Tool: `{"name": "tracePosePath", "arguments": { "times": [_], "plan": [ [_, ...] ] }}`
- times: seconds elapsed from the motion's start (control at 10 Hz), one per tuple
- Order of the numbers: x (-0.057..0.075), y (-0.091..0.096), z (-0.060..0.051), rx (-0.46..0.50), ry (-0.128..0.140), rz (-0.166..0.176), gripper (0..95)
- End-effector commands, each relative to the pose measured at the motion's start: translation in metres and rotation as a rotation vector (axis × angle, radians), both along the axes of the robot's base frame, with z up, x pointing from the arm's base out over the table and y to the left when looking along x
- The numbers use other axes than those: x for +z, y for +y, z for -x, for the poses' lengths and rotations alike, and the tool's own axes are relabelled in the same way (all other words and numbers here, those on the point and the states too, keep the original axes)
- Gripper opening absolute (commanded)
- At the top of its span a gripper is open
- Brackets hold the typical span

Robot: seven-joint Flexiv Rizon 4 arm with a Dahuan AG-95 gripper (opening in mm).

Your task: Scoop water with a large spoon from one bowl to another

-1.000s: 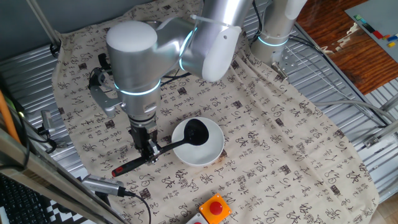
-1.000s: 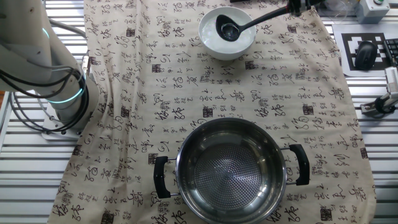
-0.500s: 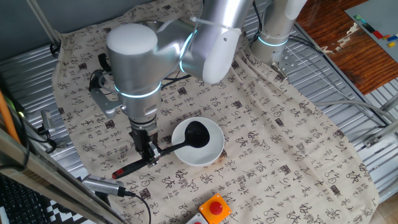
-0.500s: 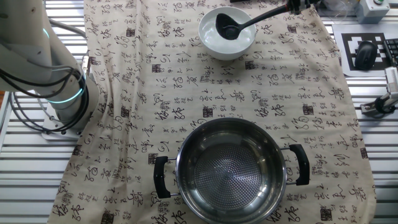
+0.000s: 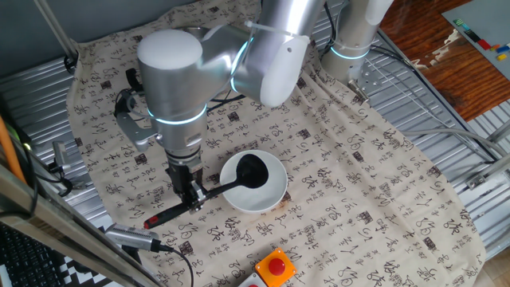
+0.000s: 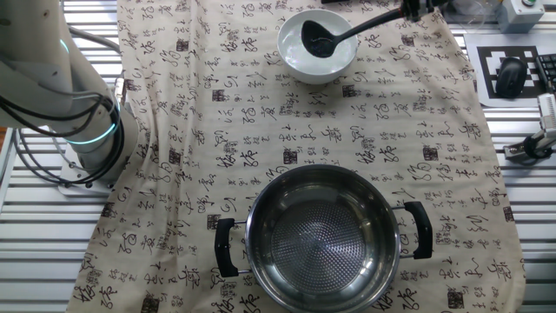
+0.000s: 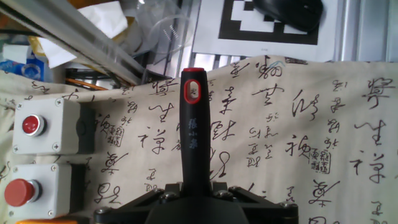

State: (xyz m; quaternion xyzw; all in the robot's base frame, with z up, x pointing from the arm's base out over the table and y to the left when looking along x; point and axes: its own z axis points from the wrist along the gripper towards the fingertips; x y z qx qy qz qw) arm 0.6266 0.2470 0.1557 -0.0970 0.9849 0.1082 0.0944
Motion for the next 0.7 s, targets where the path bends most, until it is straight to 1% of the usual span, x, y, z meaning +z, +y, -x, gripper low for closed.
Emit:
{"name": "tracePosePath", "arguments": {
  "times": [0.1, 0.2, 0.4, 0.7],
  "plan": [
    [-0.0024, -0.0024, -0.0020, -0.008, 0.001, 0.003, 0.0],
    [-0.0032, -0.0028, -0.0032, -0.006, 0.000, 0.001, 0.0],
    [-0.0028, 0.0047, -0.0033, -0.016, 0.003, 0.005, 0.0],
    [-0.0020, 0.0049, -0.0023, -0.012, 0.003, 0.010, 0.0]
  ]
}}
